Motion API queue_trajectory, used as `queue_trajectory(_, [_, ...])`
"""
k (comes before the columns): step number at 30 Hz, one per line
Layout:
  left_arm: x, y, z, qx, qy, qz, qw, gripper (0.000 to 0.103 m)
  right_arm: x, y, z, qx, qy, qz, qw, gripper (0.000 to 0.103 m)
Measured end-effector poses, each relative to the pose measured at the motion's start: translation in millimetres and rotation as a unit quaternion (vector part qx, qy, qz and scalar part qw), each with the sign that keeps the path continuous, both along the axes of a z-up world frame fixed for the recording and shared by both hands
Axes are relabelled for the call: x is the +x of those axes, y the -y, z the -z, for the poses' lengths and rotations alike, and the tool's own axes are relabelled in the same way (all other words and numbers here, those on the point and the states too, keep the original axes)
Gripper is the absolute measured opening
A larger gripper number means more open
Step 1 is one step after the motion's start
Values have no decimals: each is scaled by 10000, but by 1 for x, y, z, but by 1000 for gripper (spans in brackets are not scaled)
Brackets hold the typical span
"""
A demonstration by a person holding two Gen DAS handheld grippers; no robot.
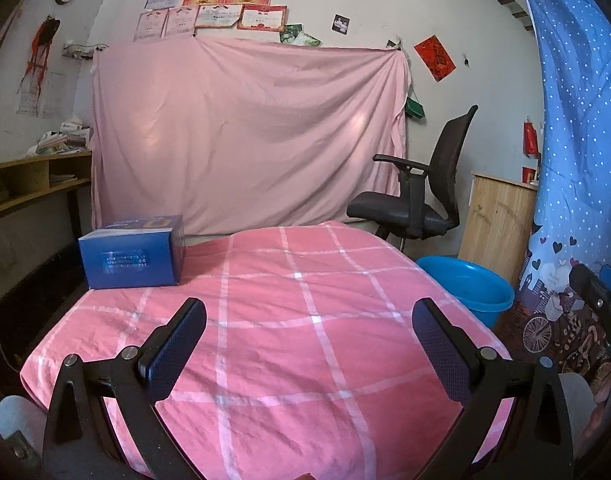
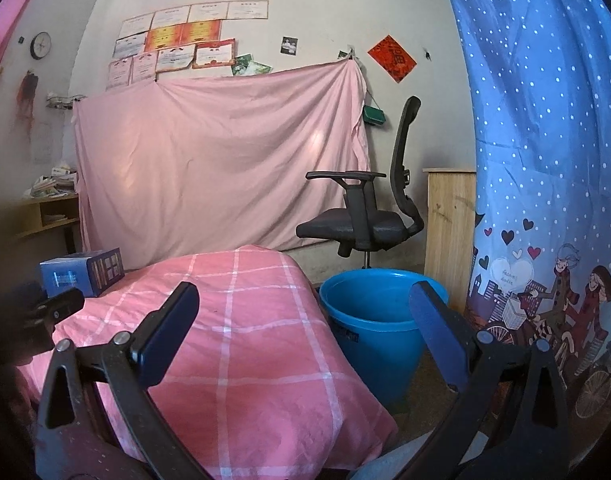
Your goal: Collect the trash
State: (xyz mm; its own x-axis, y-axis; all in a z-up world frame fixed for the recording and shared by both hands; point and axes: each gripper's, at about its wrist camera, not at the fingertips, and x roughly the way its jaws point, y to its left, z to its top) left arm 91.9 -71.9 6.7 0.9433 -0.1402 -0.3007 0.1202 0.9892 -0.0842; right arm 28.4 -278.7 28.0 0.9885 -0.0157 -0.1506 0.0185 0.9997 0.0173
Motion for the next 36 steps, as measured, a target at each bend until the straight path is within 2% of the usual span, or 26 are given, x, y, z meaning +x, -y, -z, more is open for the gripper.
queue_trajectory(36, [-1, -7, 3, -13, 44, -81, 10000, 101, 0, -7, 6, -34, -87, -7, 10000, 103])
